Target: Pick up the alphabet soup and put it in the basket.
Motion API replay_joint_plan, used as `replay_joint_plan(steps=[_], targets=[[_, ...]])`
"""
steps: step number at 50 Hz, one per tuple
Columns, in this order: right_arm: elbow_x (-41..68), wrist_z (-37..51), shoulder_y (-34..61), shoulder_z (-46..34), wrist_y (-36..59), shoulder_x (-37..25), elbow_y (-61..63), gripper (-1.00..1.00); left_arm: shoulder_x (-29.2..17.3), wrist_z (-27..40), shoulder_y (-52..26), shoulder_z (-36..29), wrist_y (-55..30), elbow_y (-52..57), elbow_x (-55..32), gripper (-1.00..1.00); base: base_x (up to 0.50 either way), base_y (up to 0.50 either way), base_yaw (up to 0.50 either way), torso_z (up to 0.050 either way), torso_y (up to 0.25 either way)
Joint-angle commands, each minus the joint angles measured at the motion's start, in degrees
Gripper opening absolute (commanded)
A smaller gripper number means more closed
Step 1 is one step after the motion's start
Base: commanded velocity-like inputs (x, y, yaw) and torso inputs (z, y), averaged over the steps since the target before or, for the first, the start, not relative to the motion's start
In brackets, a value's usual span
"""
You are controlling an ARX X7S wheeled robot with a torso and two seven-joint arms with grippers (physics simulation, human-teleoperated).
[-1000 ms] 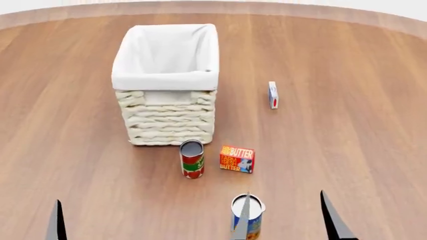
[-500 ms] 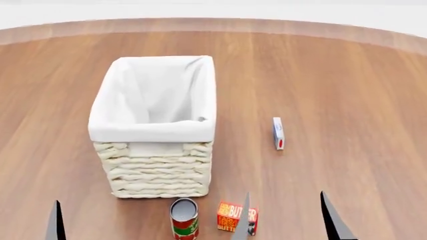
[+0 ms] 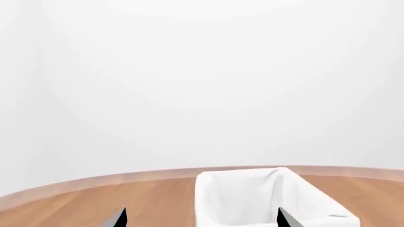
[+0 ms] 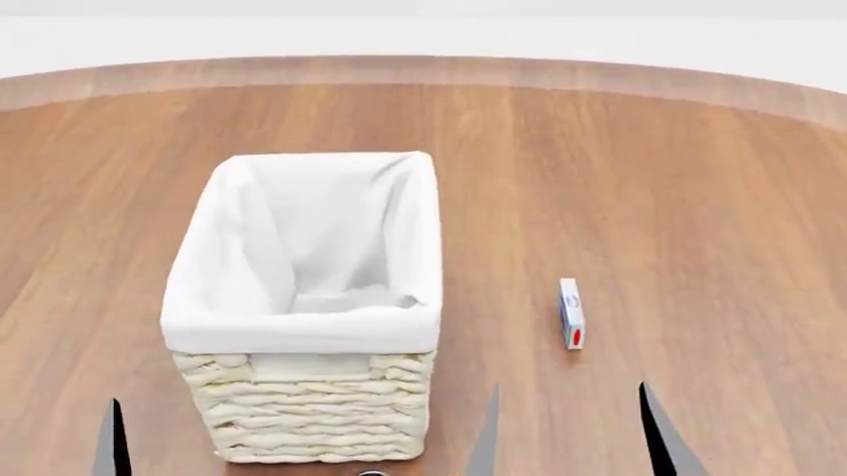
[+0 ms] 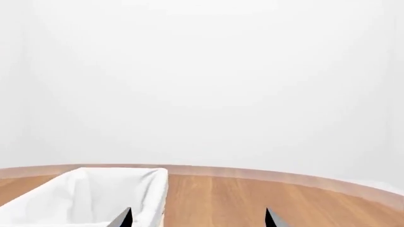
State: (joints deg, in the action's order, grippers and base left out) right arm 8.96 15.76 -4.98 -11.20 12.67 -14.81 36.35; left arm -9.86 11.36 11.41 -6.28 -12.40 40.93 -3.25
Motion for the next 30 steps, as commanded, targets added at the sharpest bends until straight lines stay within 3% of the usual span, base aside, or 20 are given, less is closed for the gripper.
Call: replay_joint_plan(steps=[1,27,30], targets=[[0.2,0.7,0.2,-0.4,0.7,-0.4,0.1,1.00,-0.5,0.6,-0.1,-0.3,0.1,-0.6,-0.2,1.00,0.00,0.50,0.00,0.000,0.000],[0.3,1.4,0.5,-1.7,0.0,-1.3,-0.9,1.00,-1.4,1.6,-0.4,-1.1,0.4,-1.5,-0.9,1.00,0.00,0.50,0.00,0.000,0.000],[1.0,1.3,0.3,-1.4,-0.6,-1.4,-0.8,1.00,-1.6,1.7,-0.4,-1.3,0.3,-1.5,-0.8,1.00,0.00,0.00,0.00,0.000,0.000]])
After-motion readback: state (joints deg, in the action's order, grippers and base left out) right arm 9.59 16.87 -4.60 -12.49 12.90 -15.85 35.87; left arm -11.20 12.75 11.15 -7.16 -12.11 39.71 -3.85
